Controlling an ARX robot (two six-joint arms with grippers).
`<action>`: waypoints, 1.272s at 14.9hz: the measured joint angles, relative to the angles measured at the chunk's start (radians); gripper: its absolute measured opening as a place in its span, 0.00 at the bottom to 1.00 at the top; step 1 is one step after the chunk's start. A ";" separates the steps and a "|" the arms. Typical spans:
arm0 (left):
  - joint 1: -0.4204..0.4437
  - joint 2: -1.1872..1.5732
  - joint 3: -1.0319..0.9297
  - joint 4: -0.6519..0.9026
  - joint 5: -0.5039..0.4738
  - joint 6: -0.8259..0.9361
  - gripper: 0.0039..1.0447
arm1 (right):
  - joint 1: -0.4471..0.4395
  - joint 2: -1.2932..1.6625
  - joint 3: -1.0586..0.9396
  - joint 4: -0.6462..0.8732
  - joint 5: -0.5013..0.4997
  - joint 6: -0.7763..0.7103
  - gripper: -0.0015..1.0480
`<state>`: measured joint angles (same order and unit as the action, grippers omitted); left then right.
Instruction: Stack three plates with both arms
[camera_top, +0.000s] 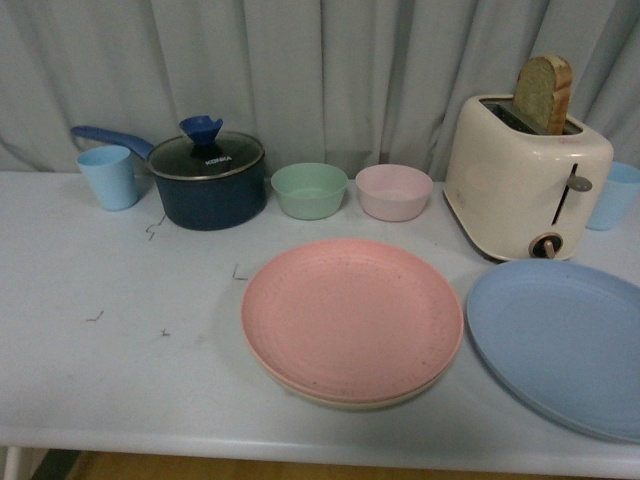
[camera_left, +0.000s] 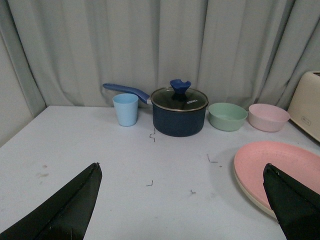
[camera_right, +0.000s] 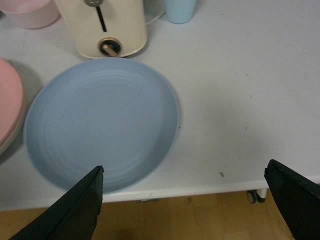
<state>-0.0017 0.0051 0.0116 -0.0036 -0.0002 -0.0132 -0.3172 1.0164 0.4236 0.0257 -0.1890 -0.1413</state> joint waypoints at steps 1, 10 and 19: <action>0.000 0.000 0.000 0.000 0.000 0.000 0.94 | -0.012 0.142 0.077 0.023 0.002 -0.031 0.94; 0.000 0.000 0.000 0.000 0.000 0.000 0.94 | 0.036 0.869 0.545 -0.067 0.083 -0.106 0.94; 0.000 0.000 0.000 0.000 0.000 0.000 0.94 | 0.082 1.097 0.652 -0.012 0.138 -0.031 0.74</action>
<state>-0.0017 0.0051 0.0116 -0.0032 -0.0002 -0.0135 -0.2356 2.1132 1.0752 0.0135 -0.0509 -0.1722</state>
